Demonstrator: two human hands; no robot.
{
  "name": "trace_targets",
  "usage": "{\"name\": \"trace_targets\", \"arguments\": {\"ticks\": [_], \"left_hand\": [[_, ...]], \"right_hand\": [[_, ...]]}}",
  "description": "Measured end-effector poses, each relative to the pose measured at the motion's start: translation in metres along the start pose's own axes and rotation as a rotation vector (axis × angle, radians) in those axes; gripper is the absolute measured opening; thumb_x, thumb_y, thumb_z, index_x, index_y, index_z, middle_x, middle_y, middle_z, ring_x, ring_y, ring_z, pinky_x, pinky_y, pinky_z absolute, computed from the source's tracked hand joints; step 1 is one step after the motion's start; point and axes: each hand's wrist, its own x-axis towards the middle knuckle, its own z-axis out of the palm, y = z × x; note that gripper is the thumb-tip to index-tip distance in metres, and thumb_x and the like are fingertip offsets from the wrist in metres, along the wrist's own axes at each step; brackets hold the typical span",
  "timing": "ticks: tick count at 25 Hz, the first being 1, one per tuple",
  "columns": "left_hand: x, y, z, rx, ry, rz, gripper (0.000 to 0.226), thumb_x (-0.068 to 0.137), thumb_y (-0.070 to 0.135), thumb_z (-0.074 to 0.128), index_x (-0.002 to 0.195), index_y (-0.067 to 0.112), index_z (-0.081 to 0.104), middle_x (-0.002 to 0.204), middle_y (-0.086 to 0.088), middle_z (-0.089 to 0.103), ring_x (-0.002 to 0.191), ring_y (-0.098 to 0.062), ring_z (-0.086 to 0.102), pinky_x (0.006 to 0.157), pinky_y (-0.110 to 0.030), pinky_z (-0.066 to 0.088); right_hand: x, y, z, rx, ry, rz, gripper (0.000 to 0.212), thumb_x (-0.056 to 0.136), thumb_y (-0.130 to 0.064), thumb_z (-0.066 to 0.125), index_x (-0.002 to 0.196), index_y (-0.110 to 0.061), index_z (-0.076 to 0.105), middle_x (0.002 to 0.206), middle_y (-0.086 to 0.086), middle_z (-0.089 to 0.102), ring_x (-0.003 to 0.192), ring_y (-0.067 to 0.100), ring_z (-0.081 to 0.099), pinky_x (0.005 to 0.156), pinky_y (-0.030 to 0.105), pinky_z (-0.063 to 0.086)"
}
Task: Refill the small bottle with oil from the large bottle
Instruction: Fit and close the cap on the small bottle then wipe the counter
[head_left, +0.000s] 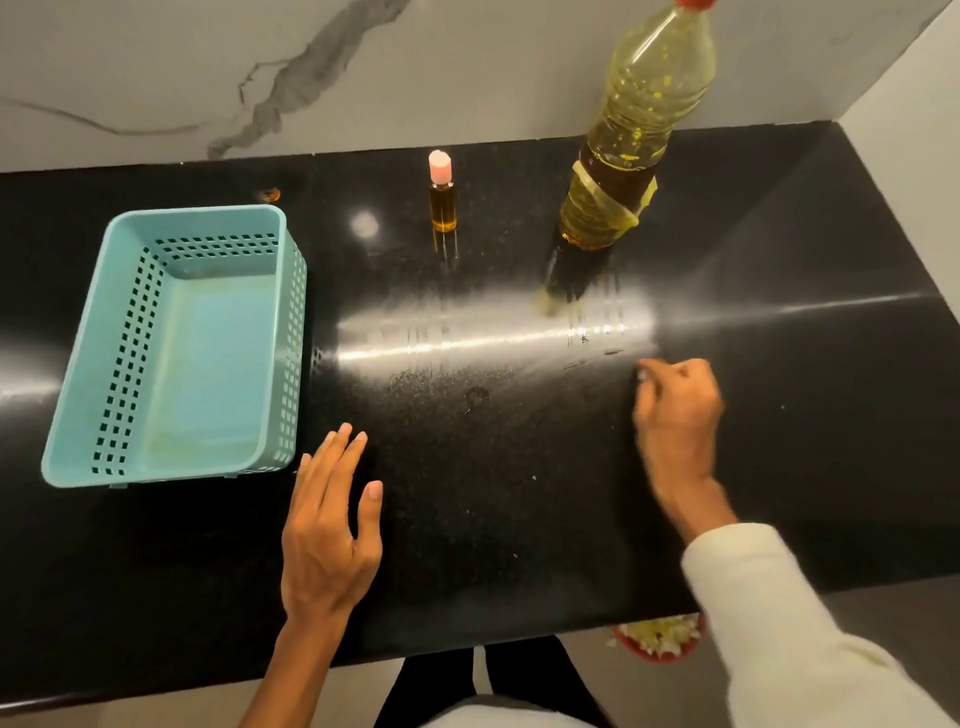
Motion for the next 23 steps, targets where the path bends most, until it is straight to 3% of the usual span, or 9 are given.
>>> {"name": "trace_targets", "arguments": {"ticks": [2, 4, 6, 9, 13, 16, 18, 20, 23], "left_hand": [[-0.001, 0.0, 0.0, 0.007, -0.008, 0.0, 0.052, 0.1, 0.033, 0.037, 0.143, 0.006, 0.05, 0.153, -0.006, 0.044, 0.147, -0.02, 0.036, 0.124, -0.042, 0.024], [0.0, -0.002, -0.001, 0.007, -0.017, -0.006, 0.051, 0.101, 0.031, 0.035, 0.144, 0.007, 0.048, 0.154, -0.005, 0.043, 0.148, -0.02, 0.034, 0.124, -0.041, 0.022], [-0.001, -0.001, -0.001, 0.013, -0.022, -0.019, 0.051, 0.102, 0.03, 0.033, 0.144, 0.007, 0.048, 0.155, -0.006, 0.042, 0.148, -0.02, 0.032, 0.125, -0.04, 0.021], [0.0, -0.002, 0.0, 0.015, -0.032, -0.023, 0.05, 0.102, 0.03, 0.033, 0.143, 0.006, 0.049, 0.154, -0.009, 0.043, 0.149, -0.022, 0.032, 0.125, -0.044, 0.022], [0.001, -0.002, 0.0, 0.017, -0.049, -0.02, 0.052, 0.102, 0.033, 0.032, 0.144, 0.008, 0.048, 0.156, -0.008, 0.041, 0.149, -0.022, 0.03, 0.124, -0.046, 0.021], [0.002, -0.001, -0.001, 0.021, -0.049, -0.026, 0.052, 0.102, 0.033, 0.031, 0.147, 0.009, 0.044, 0.158, -0.008, 0.037, 0.151, -0.023, 0.027, 0.124, -0.049, 0.022], [0.001, -0.001, -0.002, 0.025, -0.046, -0.026, 0.053, 0.102, 0.031, 0.03, 0.148, 0.008, 0.042, 0.159, -0.009, 0.035, 0.152, -0.023, 0.024, 0.124, -0.05, 0.021], [0.002, -0.001, -0.002, 0.029, -0.048, -0.025, 0.052, 0.102, 0.03, 0.03, 0.148, 0.008, 0.042, 0.16, -0.01, 0.034, 0.152, -0.024, 0.024, 0.123, -0.05, 0.021], [0.001, 0.001, -0.002, 0.028, -0.072, -0.023, 0.052, 0.102, 0.032, 0.029, 0.147, 0.009, 0.042, 0.16, -0.008, 0.034, 0.151, -0.023, 0.025, 0.122, -0.049, 0.027]], "right_hand": [[-0.052, -0.055, 0.016, 0.129, -0.224, -0.04, 0.023, 0.091, -0.027, 0.054, 0.087, -0.007, 0.064, 0.074, 0.0, 0.053, 0.063, 0.008, 0.048, 0.058, 0.013, 0.04], [-0.117, -0.107, 0.029, 0.256, -0.389, -0.336, 0.017, 0.09, -0.025, 0.06, 0.087, -0.009, 0.059, 0.076, 0.005, 0.056, 0.065, 0.013, 0.051, 0.057, 0.021, 0.044], [-0.129, -0.108, 0.041, 0.17, -0.334, -0.592, 0.008, 0.087, -0.012, 0.063, 0.092, -0.006, 0.063, 0.078, 0.008, 0.054, 0.068, 0.017, 0.053, 0.057, 0.028, 0.047], [-0.043, -0.048, 0.021, 0.02, -0.124, -0.319, 0.024, 0.09, -0.018, 0.052, 0.09, -0.003, 0.071, 0.07, -0.005, 0.05, 0.064, 0.005, 0.05, 0.062, 0.015, 0.043], [0.009, -0.012, -0.006, -0.076, 0.069, 0.08, 0.021, 0.091, -0.013, 0.056, 0.098, -0.004, 0.073, 0.084, 0.012, 0.058, 0.075, 0.025, 0.058, 0.068, 0.023, 0.041], [-0.064, -0.104, 0.029, 0.142, -0.295, -0.034, 0.026, 0.092, -0.026, 0.049, 0.089, -0.007, 0.066, 0.073, -0.006, 0.052, 0.064, 0.003, 0.047, 0.06, 0.005, 0.037], [-0.119, -0.148, 0.045, 0.276, -0.553, -0.249, 0.025, 0.094, -0.026, 0.048, 0.091, -0.006, 0.062, 0.082, 0.005, 0.057, 0.074, 0.015, 0.054, 0.067, 0.024, 0.047], [-0.114, -0.136, 0.051, 0.249, -0.428, -0.364, 0.015, 0.093, -0.017, 0.054, 0.089, -0.006, 0.063, 0.081, 0.008, 0.055, 0.073, 0.022, 0.052, 0.067, 0.036, 0.046], [-0.024, -0.058, 0.031, 0.002, -0.031, -0.244, 0.016, 0.086, -0.008, 0.056, 0.084, -0.005, 0.072, 0.074, 0.012, 0.055, 0.067, 0.028, 0.055, 0.064, 0.036, 0.047]]}}
